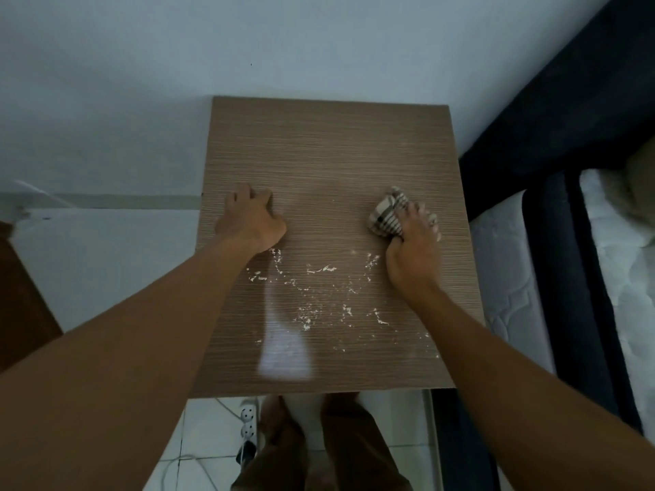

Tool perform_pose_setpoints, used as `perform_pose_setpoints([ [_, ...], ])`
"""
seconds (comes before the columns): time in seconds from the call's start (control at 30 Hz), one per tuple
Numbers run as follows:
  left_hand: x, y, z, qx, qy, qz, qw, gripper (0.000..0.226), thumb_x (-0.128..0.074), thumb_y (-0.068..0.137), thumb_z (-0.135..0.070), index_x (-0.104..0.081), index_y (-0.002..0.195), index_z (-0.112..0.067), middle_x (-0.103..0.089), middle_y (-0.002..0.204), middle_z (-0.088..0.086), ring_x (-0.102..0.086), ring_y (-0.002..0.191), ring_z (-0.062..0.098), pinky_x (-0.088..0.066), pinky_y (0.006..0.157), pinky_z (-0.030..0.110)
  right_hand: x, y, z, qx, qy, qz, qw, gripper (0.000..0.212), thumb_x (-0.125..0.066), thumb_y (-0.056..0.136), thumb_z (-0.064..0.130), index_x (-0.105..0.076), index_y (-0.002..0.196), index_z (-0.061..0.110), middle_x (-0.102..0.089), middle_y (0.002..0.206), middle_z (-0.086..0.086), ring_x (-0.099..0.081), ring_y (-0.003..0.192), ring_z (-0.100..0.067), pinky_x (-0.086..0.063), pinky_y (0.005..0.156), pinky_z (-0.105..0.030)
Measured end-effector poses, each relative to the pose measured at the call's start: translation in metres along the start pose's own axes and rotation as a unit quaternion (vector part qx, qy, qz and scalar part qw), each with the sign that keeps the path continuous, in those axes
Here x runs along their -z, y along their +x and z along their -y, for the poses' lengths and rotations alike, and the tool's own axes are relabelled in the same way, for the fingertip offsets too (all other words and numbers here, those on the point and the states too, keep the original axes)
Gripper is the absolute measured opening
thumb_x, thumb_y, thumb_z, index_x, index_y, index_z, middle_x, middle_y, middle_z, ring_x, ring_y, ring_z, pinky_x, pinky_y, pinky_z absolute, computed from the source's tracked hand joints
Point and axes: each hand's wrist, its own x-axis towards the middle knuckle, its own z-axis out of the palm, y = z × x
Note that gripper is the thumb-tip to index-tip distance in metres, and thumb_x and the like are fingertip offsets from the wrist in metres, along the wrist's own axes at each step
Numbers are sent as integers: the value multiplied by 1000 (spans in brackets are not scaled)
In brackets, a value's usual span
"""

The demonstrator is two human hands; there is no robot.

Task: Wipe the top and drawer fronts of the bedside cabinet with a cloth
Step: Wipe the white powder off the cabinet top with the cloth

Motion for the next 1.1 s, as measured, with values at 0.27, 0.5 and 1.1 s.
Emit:
perform_pose_setpoints([
  [0.27, 6, -1, 0, -5, 13, 29, 999, 61, -45, 96, -43, -24, 151, -28, -9, 161, 2, -8, 147, 29, -24, 112, 54, -32, -113, 36, 68, 30, 84, 994, 58, -46, 90, 5, -36, 145, 21, -24, 157, 0, -8, 147, -14, -3, 121, -41],
  [0.5, 11, 1, 4, -17, 35, 54, 998, 68, -54, 92, -39, -22, 152, -31, -5, 162, 4, -4, 147, 30, -23, 114, 53, 2, -100, 63, 78, 117, 10, 990, 52, -47, 88, 3, -49, 135, 25, -53, 136, 2, -51, 116, -9, -49, 95, -32],
  [1.1, 27, 24, 6, -45, 81, 94, 991, 69, -69, 85, -39, -39, 146, -29, -23, 151, 4, -15, 142, 36, -30, 112, 54, -15, 116, 49, 55, -44, 38, 997, 58, -43, 90, 9, -32, 147, 13, -21, 158, -10, -9, 147, -27, -6, 118, -42],
])
